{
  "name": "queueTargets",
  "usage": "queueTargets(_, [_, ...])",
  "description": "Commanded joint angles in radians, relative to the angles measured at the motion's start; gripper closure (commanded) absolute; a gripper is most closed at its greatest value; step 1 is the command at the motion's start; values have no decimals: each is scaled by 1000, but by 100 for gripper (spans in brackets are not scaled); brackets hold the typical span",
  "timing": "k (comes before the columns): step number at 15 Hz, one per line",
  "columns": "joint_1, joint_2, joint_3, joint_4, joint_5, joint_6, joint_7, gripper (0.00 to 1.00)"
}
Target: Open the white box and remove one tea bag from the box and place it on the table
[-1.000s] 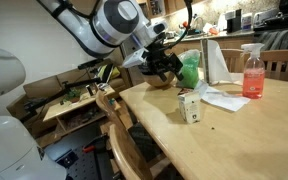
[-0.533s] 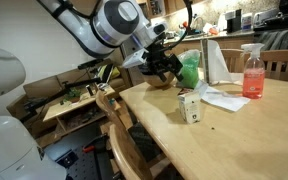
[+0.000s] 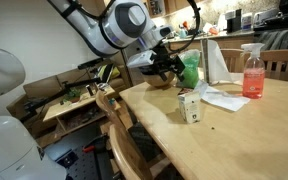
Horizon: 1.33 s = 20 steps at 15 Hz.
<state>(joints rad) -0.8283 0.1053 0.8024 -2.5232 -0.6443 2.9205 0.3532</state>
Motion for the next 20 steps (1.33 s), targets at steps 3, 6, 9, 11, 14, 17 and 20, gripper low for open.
queueTargets(3, [35,98,-19,98,-62,-81,-13,0])
queueTargets(6, [78,121,-25,136,-109,-139,7,0])
queueTargets(9, [132,158,-36,178,-161,-199,28,0])
queueTargets(11, [165,191,-53,205,-200,-228,52,0])
queueTargets(14, [202,257,-92,245,-246,-241,67,0])
queueTargets(17, [218,323,-135,281,-257,-225,61,0])
queueTargets(20, [217,379,-162,315,-245,-219,49,0])
